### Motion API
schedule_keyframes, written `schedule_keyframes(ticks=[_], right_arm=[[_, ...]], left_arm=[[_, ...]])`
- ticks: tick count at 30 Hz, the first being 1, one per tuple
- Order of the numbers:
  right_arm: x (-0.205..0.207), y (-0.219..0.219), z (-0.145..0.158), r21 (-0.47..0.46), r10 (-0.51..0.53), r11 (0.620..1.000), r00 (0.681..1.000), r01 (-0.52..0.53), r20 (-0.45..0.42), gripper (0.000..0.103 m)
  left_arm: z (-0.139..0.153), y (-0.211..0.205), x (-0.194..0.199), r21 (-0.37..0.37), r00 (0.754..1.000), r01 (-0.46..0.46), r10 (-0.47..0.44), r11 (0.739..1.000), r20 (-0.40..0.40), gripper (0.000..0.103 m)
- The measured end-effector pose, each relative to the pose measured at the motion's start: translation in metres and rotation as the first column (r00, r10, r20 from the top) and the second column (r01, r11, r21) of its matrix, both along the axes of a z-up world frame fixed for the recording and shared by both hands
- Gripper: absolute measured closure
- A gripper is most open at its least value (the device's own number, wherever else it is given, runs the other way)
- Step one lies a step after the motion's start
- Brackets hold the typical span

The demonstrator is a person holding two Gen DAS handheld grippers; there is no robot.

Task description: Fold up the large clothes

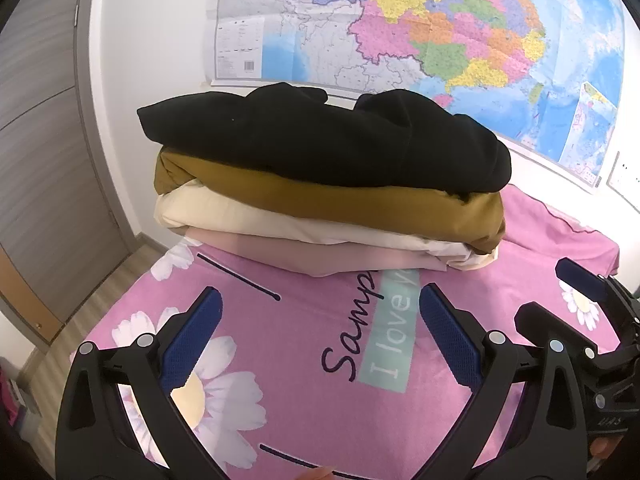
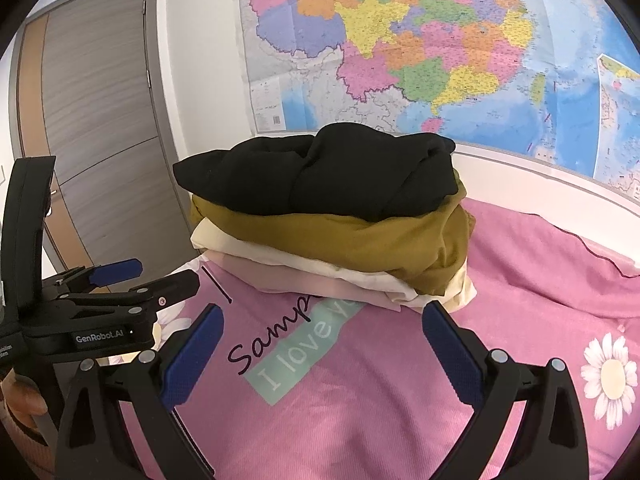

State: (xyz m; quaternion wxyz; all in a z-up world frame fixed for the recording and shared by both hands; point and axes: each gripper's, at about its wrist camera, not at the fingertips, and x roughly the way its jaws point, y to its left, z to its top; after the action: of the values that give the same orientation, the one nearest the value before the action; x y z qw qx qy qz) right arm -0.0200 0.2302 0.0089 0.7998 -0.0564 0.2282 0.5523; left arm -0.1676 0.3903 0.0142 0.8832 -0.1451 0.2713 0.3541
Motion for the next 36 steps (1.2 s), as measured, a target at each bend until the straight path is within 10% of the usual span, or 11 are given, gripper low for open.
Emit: schedule_keyframes(ticks=[36], right_arm=[[-0.012, -0.015, 0.003, 0.02, -0.008, 1.0, 1.0, 0.008, 0.006, 0.006]], left_arm=[[0.006, -0.023, -0.008, 0.037, 1.0, 0.002, -0.002, 0.999, 0.003, 0.006]])
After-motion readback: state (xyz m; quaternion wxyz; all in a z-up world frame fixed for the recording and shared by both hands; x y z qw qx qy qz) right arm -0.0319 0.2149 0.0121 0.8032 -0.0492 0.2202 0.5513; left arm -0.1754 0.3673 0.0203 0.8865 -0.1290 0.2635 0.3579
